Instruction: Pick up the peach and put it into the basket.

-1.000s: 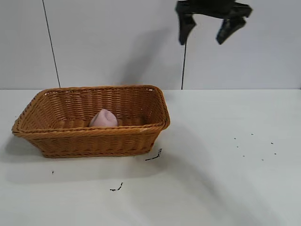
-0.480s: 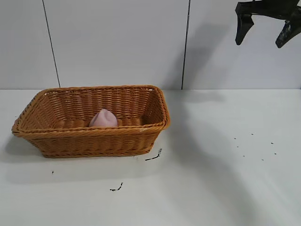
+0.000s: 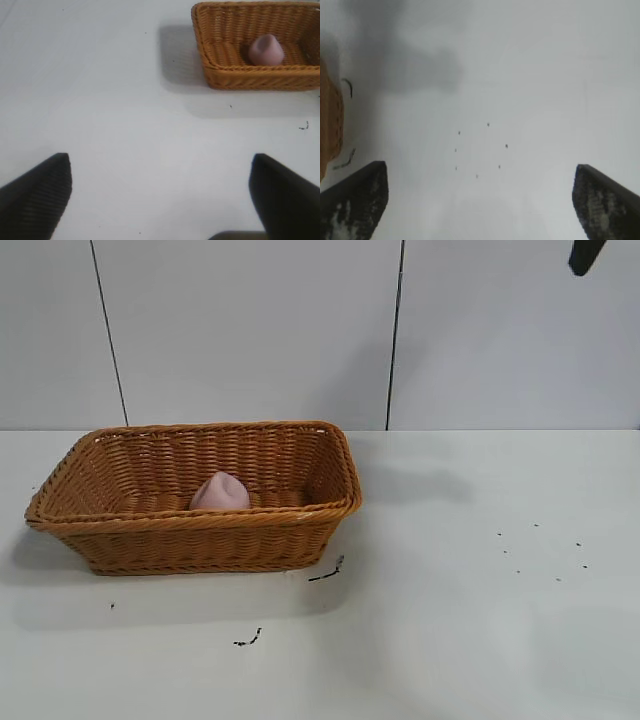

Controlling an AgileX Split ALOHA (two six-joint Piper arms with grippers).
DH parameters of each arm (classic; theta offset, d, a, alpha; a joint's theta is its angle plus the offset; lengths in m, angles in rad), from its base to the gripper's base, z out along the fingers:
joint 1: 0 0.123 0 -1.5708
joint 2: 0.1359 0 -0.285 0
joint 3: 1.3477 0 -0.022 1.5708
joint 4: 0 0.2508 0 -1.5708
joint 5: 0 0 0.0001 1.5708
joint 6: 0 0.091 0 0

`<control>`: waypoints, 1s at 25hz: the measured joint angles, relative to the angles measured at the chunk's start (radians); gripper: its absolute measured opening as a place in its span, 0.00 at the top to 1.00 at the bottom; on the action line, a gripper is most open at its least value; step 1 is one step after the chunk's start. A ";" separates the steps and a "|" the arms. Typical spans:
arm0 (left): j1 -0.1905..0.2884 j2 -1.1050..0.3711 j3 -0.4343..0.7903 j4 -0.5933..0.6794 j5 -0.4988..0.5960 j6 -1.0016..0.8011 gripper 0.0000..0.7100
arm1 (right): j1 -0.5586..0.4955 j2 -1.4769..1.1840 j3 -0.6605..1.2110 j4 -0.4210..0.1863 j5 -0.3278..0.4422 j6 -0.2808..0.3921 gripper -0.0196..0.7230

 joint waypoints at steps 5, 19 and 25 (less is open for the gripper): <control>0.000 0.000 0.000 0.000 0.000 0.000 0.02 | 0.000 -0.385 0.320 0.000 -0.083 0.000 0.04; 0.000 0.000 0.000 0.000 0.000 0.000 0.02 | 0.000 -1.085 0.633 0.000 -0.176 0.000 0.04; 0.000 0.000 0.000 0.000 0.000 0.000 0.02 | 0.000 -1.100 0.633 0.000 -0.179 0.000 0.04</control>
